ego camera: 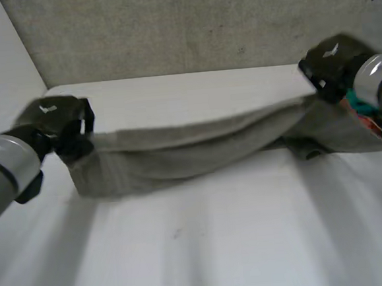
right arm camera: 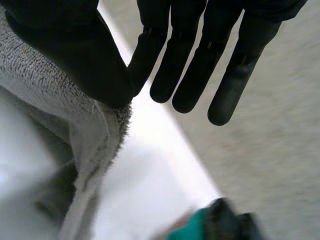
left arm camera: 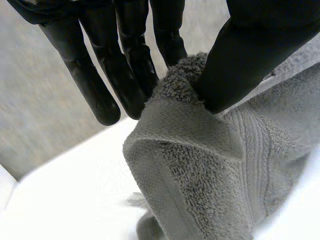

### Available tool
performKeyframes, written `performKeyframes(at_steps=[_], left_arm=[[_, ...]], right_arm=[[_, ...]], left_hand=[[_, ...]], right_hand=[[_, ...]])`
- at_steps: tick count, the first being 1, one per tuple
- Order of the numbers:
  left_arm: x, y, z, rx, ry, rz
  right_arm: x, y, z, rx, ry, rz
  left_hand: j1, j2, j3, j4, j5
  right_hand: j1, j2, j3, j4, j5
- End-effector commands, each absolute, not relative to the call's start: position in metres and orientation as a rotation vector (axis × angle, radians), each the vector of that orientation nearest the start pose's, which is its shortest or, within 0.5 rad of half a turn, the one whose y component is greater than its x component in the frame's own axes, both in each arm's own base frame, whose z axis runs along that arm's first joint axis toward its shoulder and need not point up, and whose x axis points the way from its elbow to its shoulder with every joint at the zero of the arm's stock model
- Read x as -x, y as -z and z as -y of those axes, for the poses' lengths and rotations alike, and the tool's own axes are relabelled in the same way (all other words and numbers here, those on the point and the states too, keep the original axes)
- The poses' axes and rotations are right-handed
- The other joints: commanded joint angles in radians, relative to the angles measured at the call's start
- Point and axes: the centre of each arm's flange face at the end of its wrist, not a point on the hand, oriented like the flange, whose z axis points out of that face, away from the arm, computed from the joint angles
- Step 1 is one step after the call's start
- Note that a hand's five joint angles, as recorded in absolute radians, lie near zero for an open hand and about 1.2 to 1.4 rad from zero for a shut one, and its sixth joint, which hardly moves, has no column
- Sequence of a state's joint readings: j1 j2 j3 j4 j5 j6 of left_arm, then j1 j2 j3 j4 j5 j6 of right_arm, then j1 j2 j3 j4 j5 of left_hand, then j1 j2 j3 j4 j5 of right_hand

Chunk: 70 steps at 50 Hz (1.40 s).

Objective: Fold the laundry.

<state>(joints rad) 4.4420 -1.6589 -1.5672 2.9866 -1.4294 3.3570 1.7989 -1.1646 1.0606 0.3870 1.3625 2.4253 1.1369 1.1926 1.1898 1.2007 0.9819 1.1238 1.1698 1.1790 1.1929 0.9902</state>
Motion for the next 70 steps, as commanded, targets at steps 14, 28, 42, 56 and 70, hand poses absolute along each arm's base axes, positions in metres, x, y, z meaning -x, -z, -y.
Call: performKeyframes(at_steps=[14,28,42,56,70], left_arm=[[0.234,-0.205,0.297,-0.699,1.803,-2.545],[0.229,-0.209,0.29,-0.711,1.86,-2.522],[0.227,-0.194,0.297,-0.718,1.818,-2.554],[0.237,-0.318,0.414,-0.591,2.509,-1.68],[0.218,-0.378,0.414,-0.38,2.87,-1.384]], right_arm=[[-0.241,-0.209,0.353,1.054,1.948,-2.248],[-0.179,-0.215,0.328,0.655,1.606,-2.637],[-0.183,-0.153,0.342,0.662,1.522,-2.681],[-0.233,-0.313,0.441,0.808,2.763,-1.768],[-0.242,-0.367,0.436,0.61,3.099,-1.118]], left_hand=[[0.259,0.204,0.206,0.196,0.24],[0.259,0.204,0.206,0.196,0.24],[0.259,0.204,0.206,0.196,0.24],[0.259,0.204,0.206,0.196,0.24],[0.259,0.204,0.206,0.196,0.24]], right_hand=[[-0.723,-0.769,-0.778,-0.792,-0.764],[-0.797,-0.843,-0.852,-0.866,-0.838],[-0.51,-0.556,-0.565,-0.579,-0.551],[0.273,0.226,0.217,0.203,0.231],[0.273,0.226,0.217,0.203,0.231]])
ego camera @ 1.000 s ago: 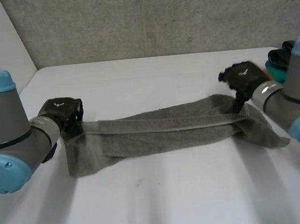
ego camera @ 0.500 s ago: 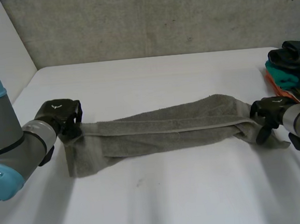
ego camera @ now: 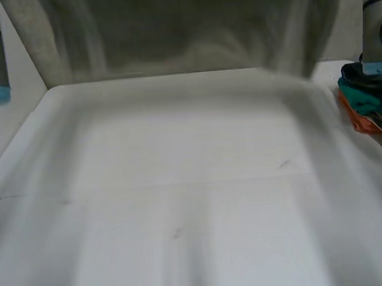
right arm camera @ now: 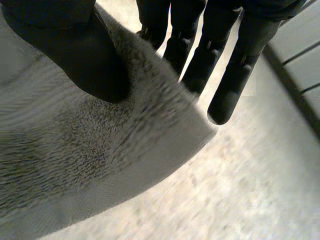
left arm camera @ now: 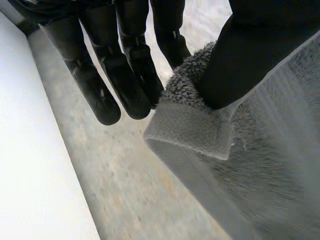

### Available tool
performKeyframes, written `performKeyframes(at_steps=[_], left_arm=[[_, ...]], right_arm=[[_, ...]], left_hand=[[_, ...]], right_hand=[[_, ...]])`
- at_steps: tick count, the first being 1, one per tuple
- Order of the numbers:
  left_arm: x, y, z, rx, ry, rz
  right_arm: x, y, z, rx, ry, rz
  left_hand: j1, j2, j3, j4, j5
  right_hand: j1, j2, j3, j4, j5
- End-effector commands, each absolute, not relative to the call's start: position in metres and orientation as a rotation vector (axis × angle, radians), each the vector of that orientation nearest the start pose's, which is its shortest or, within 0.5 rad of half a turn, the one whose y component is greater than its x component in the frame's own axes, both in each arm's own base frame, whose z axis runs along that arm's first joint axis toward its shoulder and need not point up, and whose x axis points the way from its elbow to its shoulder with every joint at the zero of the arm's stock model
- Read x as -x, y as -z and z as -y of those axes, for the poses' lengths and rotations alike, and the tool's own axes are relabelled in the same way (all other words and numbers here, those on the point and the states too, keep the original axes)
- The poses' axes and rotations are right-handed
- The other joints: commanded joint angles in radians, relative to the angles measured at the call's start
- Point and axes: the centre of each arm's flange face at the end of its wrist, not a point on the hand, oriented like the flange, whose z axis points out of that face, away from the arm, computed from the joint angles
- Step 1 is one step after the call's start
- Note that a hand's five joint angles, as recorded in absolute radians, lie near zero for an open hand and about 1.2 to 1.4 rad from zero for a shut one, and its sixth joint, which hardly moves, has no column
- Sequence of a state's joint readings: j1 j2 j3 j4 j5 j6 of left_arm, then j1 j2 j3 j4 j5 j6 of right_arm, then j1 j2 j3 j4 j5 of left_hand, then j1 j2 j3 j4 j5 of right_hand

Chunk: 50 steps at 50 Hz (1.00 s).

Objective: Fold the laundry.

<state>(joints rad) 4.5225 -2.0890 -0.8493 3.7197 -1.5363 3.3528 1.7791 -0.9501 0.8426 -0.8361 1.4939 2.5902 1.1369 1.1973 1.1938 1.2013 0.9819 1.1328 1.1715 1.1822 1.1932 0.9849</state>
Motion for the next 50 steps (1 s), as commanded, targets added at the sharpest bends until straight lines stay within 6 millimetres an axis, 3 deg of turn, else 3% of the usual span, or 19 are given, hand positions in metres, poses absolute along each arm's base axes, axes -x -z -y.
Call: performKeyframes(at_steps=[1,5,6,7,13,14,21,24,28,31,35,36,39,42,44,49,50], left_arm=[[0.218,-0.371,0.414,-0.394,2.852,-1.42],[0.214,-0.325,0.411,-0.431,2.736,-1.613],[0.211,-0.305,0.41,-0.439,2.684,-1.683],[0.21,-0.294,0.409,-0.443,2.654,-1.723],[0.209,-0.223,0.401,-0.511,2.45,-1.96],[0.21,-0.205,0.397,-0.542,2.394,-2.014],[0.207,-0.149,0.37,-0.684,2.078,-2.245],[0.204,-0.142,0.359,-0.733,1.966,-2.308],[0.193,-0.147,0.327,-0.845,1.724,-2.409],[0.188,-0.158,0.305,-0.928,1.587,-2.45],[0.179,-0.178,0.266,-1.063,1.372,-2.498],[0.175,-0.183,0.251,-1.121,1.264,-2.521],[0.168,-0.189,0.222,-1.265,1.045,-2.552],[0.166,-0.189,0.212,-1.383,0.939,-2.527],[0.167,-0.189,0.216,-1.451,0.945,-2.45],[0.182,-0.185,0.245,-1.404,1.125,-2.35],[0.189,-0.184,0.259,-1.352,1.21,-2.328]], right_arm=[[-0.243,-0.359,0.436,0.632,3.064,-1.159],[-0.247,-0.32,0.437,0.735,2.934,-1.326],[-0.247,-0.312,0.437,0.749,2.911,-1.357],[-0.248,-0.294,0.437,0.785,2.859,-1.419],[-0.252,-0.232,0.432,0.922,2.696,-1.6],[-0.255,-0.214,0.429,0.972,2.643,-1.654],[-0.256,-0.15,0.407,1.224,2.379,-1.936],[-0.251,-0.139,0.397,1.309,2.26,-2.032],[-0.235,-0.133,0.371,1.472,1.985,-2.242],[-0.225,-0.139,0.354,1.581,1.817,-2.352],[-0.205,-0.154,0.314,1.732,1.455,-2.533],[-0.197,-0.156,0.295,1.776,1.28,-2.593],[-0.181,-0.164,0.271,1.848,1.062,-2.637],[-0.179,-0.169,0.272,1.907,1.111,-2.591],[-0.181,-0.168,0.278,1.955,1.183,-2.543],[-0.193,-0.156,0.302,1.912,1.366,-2.514],[-0.198,-0.151,0.312,1.862,1.436,-2.519]], left_hand=[[0.259,0.199,0.202,0.195,0.24],[0.259,0.199,0.202,0.195,0.24],[0.259,0.199,0.202,0.195,0.24],[0.259,0.199,0.202,0.195,0.24],[0.259,0.199,0.202,0.195,0.24],[0.259,0.199,0.202,0.195,0.24],[0.259,0.199,0.202,0.195,0.24],[0.259,0.199,0.202,0.195,0.24],[0.259,0.199,0.202,0.195,0.24],[0.259,0.199,0.202,0.195,0.24],[0.259,0.199,0.202,0.195,0.24],[0.259,0.199,0.202,0.195,0.24],[0.259,0.199,0.202,0.195,0.24],[0.259,0.199,0.202,0.195,0.24],[0.259,0.199,0.202,0.195,0.24],[0.259,0.199,0.202,0.195,0.24],[0.259,0.199,0.202,0.195,0.24]], right_hand=[[0.263,0.225,0.214,0.203,0.237],[0.263,0.225,0.214,0.203,0.237],[0.263,0.225,0.214,0.203,0.237],[0.263,0.225,0.214,0.203,0.237],[0.263,0.225,0.214,0.203,0.237],[0.263,0.225,0.214,0.203,0.237],[0.263,0.225,0.214,0.203,0.237],[0.263,0.225,0.214,0.203,0.237],[0.263,0.225,0.214,0.203,0.237],[0.263,0.225,0.214,0.203,0.237],[0.263,0.225,0.214,0.203,0.237],[0.263,0.225,0.214,0.203,0.237],[0.263,0.225,0.214,0.203,0.237],[0.263,0.225,0.214,0.203,0.237],[0.263,0.225,0.214,0.203,0.237],[0.263,0.225,0.214,0.203,0.237],[0.263,0.225,0.214,0.203,0.237]])
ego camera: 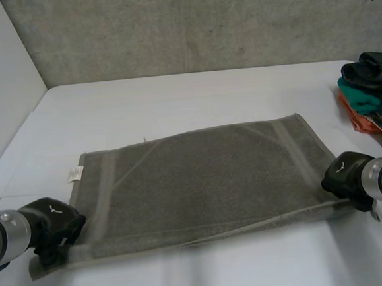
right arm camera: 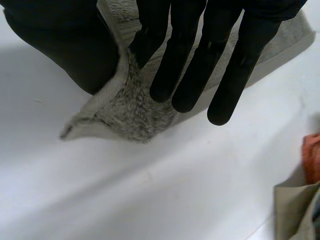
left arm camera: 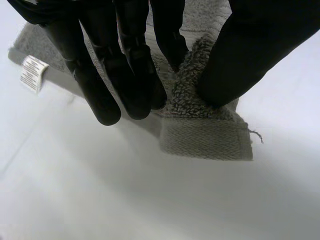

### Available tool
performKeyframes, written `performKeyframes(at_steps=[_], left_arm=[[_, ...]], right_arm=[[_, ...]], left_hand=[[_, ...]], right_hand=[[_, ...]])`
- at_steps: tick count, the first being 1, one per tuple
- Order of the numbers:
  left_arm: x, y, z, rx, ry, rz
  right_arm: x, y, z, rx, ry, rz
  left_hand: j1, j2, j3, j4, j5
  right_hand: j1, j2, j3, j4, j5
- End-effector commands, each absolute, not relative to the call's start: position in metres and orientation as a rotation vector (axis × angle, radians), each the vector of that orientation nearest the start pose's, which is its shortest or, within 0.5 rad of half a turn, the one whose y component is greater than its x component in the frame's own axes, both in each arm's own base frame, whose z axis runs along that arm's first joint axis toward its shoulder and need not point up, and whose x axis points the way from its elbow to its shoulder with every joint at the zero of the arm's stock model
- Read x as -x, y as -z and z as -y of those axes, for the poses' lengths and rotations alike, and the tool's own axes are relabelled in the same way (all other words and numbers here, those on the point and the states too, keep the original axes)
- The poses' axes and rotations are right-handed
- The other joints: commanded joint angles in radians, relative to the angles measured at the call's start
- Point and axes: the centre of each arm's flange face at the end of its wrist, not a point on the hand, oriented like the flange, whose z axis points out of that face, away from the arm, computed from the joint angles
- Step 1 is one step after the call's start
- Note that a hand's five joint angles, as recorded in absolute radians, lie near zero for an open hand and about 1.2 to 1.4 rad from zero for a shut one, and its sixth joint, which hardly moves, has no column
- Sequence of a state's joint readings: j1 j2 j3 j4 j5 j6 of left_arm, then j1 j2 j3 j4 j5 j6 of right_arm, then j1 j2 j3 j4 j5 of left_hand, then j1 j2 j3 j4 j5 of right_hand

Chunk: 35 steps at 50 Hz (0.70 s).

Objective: Fold the laundry.

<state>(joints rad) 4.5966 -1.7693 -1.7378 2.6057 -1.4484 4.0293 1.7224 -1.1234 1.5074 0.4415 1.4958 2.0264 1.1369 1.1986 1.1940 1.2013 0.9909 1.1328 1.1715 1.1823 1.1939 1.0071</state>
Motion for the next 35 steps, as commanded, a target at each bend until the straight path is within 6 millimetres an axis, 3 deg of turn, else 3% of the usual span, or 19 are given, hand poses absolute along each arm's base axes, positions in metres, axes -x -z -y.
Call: performKeyframes(at_steps=[1,6,7,11,14,18,21,22,24,25,30,35], left_arm=[[0.193,-0.184,0.266,-1.317,1.253,-2.317],[0.211,-0.184,0.316,-1.111,1.491,-2.225],[0.216,-0.182,0.332,-1.059,1.547,-2.195],[0.228,-0.173,0.367,-0.99,1.617,-2.121],[0.233,-0.161,0.387,-0.973,1.6,-2.103],[0.237,-0.152,0.403,-0.944,1.603,-2.088],[0.242,-0.153,0.412,-0.931,1.636,-2.07],[0.243,-0.153,0.412,-0.932,1.644,-2.067],[0.247,-0.154,0.412,-0.944,1.66,-2.06],[0.251,-0.155,0.41,-0.959,1.672,-2.049],[0.255,-0.172,0.406,-0.933,1.749,-2.007],[0.246,-0.194,0.403,-0.864,1.821,-1.976]], right_arm=[[-0.2,-0.149,0.319,1.834,1.483,-2.521],[-0.211,-0.138,0.363,1.666,1.807,-2.512],[-0.216,-0.138,0.377,1.612,1.944,-2.481],[-0.229,-0.133,0.406,1.531,2.202,-2.364],[-0.237,-0.13,0.427,1.485,2.378,-2.251],[-0.248,-0.124,0.444,1.454,2.482,-2.158],[-0.254,-0.119,0.45,1.439,2.498,-2.12],[-0.259,-0.113,0.453,1.416,2.5,-2.091],[-0.264,-0.107,0.456,1.392,2.495,-2.072],[-0.267,-0.101,0.457,1.384,2.485,-2.067],[-0.267,-0.1,0.461,1.375,2.486,-2.075],[-0.258,-0.12,0.462,1.248,2.492,-2.089]], left_hand=[[0.259,0.198,0.202,0.195,0.231],[0.259,0.198,0.202,0.195,0.231],[0.259,0.198,0.202,0.195,0.231],[0.259,0.198,0.202,0.195,0.231],[0.259,0.198,0.202,0.195,0.231],[0.259,0.198,0.202,0.195,0.231],[0.213,0.151,0.156,0.149,0.185],[0.041,-0.02,-0.016,-0.023,0.013],[-0.451,-0.513,-0.508,-0.515,-0.479],[-0.962,-1.024,-1.019,-1.027,-0.991],[-0.962,-1.024,-1.019,-1.027,-0.991],[-0.962,-1.024,-1.019,-1.027,-0.991]], right_hand=[[0.263,0.225,0.214,0.202,0.215],[0.263,0.225,0.214,0.202,0.215],[0.263,0.225,0.214,0.202,0.215],[0.263,0.225,0.214,0.202,0.215],[0.263,0.225,0.214,0.202,0.215],[0.263,0.225,0.214,0.202,0.215],[0.263,0.225,0.214,0.202,0.215],[0.097,0.059,0.048,0.036,0.049],[-0.527,-0.565,-0.576,-0.588,-0.575],[-0.958,-0.997,-1.008,-1.019,-1.007],[-0.958,-0.997,-1.008,-1.019,-1.007],[-0.958,-0.997,-1.008,-1.019,-1.007]])
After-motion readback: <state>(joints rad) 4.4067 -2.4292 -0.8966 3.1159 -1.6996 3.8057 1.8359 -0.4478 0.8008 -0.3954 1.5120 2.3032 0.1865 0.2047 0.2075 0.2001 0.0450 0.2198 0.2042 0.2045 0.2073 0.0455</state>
